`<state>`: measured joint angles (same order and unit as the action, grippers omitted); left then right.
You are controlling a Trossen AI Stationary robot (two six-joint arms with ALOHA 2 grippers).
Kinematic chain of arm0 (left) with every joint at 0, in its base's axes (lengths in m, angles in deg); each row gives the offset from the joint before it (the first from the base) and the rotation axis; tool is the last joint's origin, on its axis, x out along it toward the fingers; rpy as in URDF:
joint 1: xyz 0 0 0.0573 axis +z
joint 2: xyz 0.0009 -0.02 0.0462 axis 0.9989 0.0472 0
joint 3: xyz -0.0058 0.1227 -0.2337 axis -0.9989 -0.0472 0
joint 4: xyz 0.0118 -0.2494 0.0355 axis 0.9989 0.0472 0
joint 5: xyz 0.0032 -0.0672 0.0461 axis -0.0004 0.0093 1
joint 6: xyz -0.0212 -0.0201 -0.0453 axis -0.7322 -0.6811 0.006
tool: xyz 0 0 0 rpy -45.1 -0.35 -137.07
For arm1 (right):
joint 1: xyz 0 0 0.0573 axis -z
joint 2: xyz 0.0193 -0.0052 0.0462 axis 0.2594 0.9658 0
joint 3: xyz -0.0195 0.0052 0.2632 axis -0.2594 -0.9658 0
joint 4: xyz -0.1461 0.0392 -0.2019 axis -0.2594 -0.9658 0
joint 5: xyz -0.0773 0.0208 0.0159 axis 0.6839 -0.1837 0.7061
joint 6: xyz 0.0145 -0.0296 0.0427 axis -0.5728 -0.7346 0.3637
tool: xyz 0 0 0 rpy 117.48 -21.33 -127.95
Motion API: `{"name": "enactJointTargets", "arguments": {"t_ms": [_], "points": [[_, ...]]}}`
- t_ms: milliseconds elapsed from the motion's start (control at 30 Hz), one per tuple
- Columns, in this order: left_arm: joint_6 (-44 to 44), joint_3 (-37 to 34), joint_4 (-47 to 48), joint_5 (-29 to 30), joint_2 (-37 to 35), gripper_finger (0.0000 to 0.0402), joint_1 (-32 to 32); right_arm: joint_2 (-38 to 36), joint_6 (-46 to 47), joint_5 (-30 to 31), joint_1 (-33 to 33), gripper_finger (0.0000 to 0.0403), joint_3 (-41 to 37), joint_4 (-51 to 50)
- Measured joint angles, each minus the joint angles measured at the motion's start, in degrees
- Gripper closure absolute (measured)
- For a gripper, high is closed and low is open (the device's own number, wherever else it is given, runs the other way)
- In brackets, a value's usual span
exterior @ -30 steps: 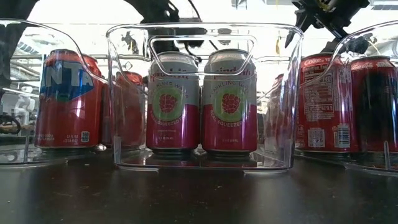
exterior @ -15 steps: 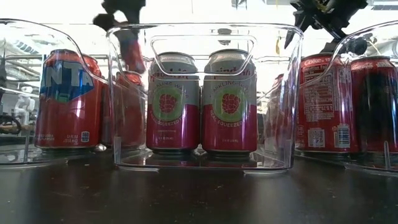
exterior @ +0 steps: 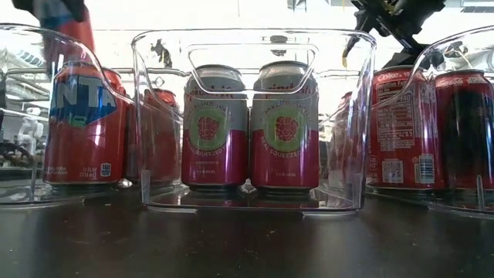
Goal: Sort soda cans
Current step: Put the orange soda can into the left transparent bin
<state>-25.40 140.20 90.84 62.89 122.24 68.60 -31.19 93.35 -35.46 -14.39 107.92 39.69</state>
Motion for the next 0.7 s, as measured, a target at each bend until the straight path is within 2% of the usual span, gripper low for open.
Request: {"name": "enactJointTargets", "arguments": {"t_ms": [167, 300, 433, 567, 700], "points": [[-11.49, -5.15, -4.5, -1.09, 1.9, 0.0068, -12.39, 1.05, 0.03, -0.17, -0.28, 0.006, 0.0, 2.94], [-16.35, -6.57, -8.61, -0.73, 5.23, 0.0068, -17.46, 2.16, 1.15, -1.53, -1.6, 0.006, 0.0, 5.59], [-17.06, -6.6, -8.52, -0.47, 9.52, 0.0068, -18.29, 3.32, 1.36, -1.53, -3.7, 0.006, 0.0, 7.05], [-14.14, -6.19, -9.12, 0.51, 13.6, 0.0068, -17.58, 4.35, 2.59, -1.51, -5.27, 0.006, 0.0, 6.97], [-13.84, -6.72, -13.18, 0.36, 16.0, 0.0067, -15.98, 5.11, 2.8, -1.51, -6.41, 0.006, 0.0, 6.9]]}}
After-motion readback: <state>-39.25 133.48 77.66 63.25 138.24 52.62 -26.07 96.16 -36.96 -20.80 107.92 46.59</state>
